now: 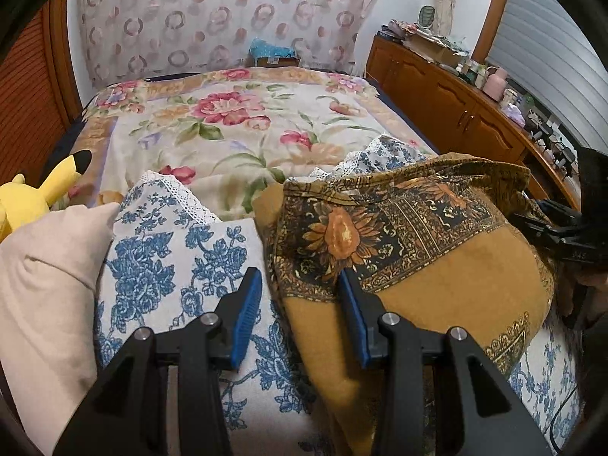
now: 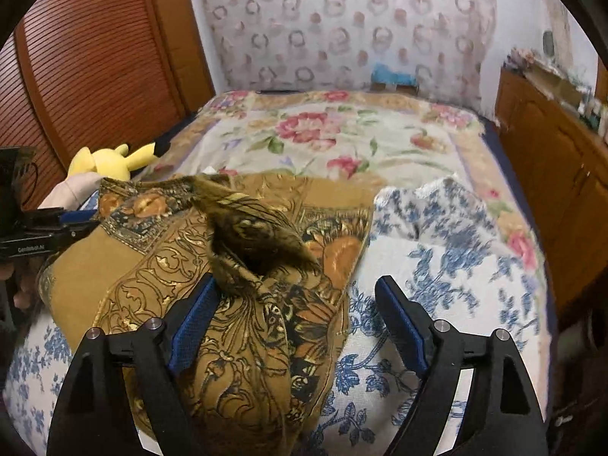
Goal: Fold small clothes
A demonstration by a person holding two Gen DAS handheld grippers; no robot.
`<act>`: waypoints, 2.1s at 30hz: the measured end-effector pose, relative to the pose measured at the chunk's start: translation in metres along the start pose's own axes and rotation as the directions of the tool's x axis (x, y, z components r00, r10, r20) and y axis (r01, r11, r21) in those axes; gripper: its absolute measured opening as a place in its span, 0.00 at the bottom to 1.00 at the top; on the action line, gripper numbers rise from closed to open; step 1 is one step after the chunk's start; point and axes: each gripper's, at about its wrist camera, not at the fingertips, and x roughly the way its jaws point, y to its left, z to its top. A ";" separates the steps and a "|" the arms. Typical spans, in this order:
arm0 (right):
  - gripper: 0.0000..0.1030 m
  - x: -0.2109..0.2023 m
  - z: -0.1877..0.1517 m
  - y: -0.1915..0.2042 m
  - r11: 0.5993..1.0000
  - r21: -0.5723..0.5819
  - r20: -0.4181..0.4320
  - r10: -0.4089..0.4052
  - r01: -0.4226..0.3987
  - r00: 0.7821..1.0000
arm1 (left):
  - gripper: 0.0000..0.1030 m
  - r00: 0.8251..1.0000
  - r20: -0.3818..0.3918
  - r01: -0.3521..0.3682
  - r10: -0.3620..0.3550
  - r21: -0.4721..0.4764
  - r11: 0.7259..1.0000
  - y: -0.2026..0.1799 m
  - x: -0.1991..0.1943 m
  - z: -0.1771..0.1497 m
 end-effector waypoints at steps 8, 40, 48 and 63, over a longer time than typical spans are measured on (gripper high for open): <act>0.68 0.006 0.004 0.007 0.997 -0.019 -0.043 0.078 -0.079 0.996 | 0.40 0.999 -0.005 0.034 -0.034 -0.017 0.999 0.000 0.005 0.011; 0.14 -0.080 0.039 0.133 0.939 -0.293 0.162 0.233 -0.178 0.959 | 0.06 0.944 0.329 0.030 -0.035 0.018 0.999 0.019 -0.170 -0.029; 0.14 -0.069 0.073 0.207 0.862 -0.459 0.125 0.301 -0.214 0.945 | 0.06 0.919 0.390 -0.022 0.053 -0.084 0.996 0.070 -0.213 -0.071; 0.14 0.021 0.124 0.383 0.665 -0.685 -0.076 0.342 -0.298 0.936 | 0.06 0.928 0.333 -0.069 0.165 -0.283 0.957 0.143 -0.217 -0.165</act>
